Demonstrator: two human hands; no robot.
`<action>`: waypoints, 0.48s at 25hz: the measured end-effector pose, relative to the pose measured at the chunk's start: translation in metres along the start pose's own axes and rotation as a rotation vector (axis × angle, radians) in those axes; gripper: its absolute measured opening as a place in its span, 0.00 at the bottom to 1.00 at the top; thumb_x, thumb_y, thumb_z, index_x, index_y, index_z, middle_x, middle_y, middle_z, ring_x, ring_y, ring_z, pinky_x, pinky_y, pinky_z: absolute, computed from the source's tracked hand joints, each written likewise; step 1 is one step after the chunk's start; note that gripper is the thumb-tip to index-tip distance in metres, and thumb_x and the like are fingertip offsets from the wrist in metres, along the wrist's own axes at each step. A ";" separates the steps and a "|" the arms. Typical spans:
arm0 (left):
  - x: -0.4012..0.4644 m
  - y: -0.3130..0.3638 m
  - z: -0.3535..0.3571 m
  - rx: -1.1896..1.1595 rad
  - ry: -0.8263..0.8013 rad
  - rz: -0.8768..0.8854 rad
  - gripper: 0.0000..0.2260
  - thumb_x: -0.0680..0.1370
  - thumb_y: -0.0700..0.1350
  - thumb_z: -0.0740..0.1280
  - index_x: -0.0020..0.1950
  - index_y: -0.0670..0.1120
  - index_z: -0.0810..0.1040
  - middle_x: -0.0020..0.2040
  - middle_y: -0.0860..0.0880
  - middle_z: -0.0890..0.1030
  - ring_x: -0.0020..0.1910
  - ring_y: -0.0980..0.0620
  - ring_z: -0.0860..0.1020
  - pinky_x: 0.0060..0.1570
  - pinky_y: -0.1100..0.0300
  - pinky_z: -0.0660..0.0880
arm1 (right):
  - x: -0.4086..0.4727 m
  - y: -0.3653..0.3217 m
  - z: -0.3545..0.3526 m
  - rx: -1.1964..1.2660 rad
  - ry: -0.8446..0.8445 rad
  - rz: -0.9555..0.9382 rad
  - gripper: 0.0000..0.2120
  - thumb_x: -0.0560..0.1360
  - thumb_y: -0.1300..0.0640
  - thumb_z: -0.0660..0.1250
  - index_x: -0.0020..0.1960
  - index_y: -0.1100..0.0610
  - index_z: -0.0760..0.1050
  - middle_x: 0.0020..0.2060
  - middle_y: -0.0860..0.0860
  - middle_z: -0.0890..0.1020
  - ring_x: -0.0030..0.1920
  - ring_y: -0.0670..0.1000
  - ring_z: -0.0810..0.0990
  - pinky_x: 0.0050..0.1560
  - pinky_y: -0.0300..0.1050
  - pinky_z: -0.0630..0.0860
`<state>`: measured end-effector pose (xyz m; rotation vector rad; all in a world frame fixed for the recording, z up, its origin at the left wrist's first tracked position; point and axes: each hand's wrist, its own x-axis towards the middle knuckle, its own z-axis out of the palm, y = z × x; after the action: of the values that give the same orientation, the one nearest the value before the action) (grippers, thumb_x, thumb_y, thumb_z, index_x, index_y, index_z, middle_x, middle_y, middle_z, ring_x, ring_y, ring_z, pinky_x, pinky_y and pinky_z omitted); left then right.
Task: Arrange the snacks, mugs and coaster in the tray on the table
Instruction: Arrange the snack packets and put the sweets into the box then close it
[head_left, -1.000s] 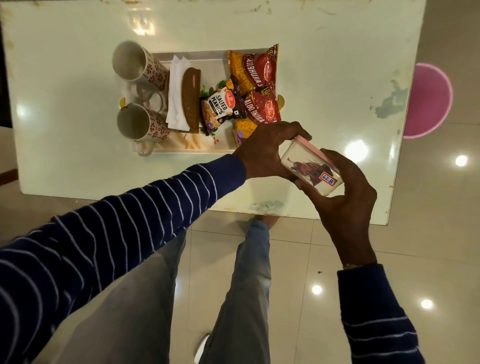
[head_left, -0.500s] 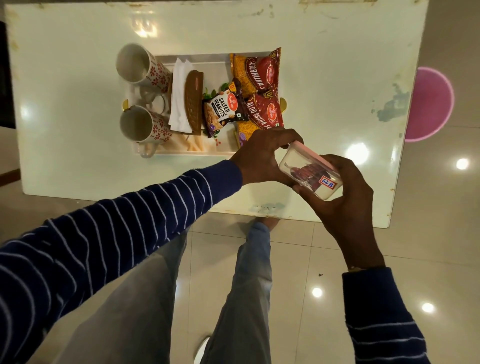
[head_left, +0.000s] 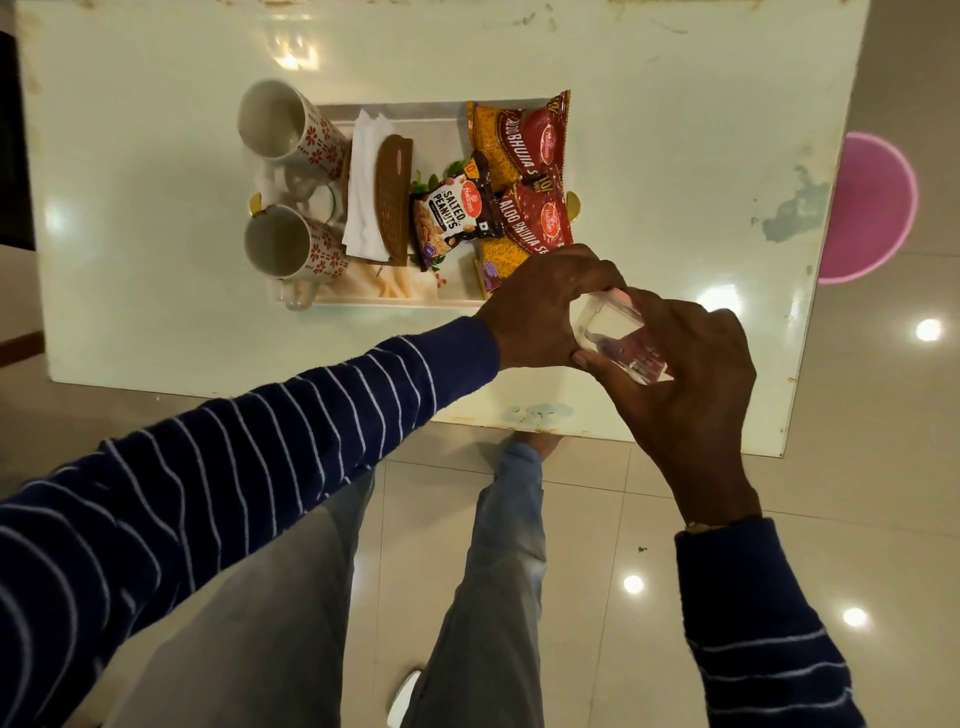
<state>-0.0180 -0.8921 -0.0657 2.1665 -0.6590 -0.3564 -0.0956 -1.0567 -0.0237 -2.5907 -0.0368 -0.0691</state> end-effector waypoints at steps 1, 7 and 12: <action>0.001 0.000 0.000 -0.011 -0.020 0.002 0.24 0.62 0.45 0.83 0.51 0.37 0.81 0.46 0.39 0.83 0.45 0.41 0.80 0.44 0.51 0.78 | -0.001 0.000 0.000 -0.004 0.008 -0.007 0.28 0.68 0.42 0.78 0.59 0.61 0.81 0.46 0.57 0.85 0.43 0.58 0.81 0.49 0.44 0.71; 0.002 0.003 0.004 -0.399 -0.040 -0.153 0.38 0.59 0.46 0.85 0.65 0.43 0.72 0.58 0.54 0.76 0.58 0.59 0.76 0.55 0.62 0.75 | -0.002 0.007 -0.014 0.311 0.029 0.184 0.28 0.69 0.46 0.79 0.62 0.60 0.77 0.53 0.52 0.83 0.53 0.46 0.79 0.53 0.33 0.72; -0.003 -0.002 0.004 -0.471 -0.063 -0.260 0.35 0.62 0.44 0.83 0.65 0.49 0.71 0.58 0.63 0.75 0.57 0.70 0.74 0.58 0.73 0.72 | -0.005 0.017 -0.022 0.705 -0.059 0.292 0.29 0.69 0.53 0.79 0.63 0.58 0.68 0.58 0.56 0.76 0.61 0.54 0.78 0.64 0.54 0.76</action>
<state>-0.0216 -0.8921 -0.0693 1.7904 -0.2859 -0.6500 -0.1007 -1.0825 -0.0143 -1.8700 0.2511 0.1100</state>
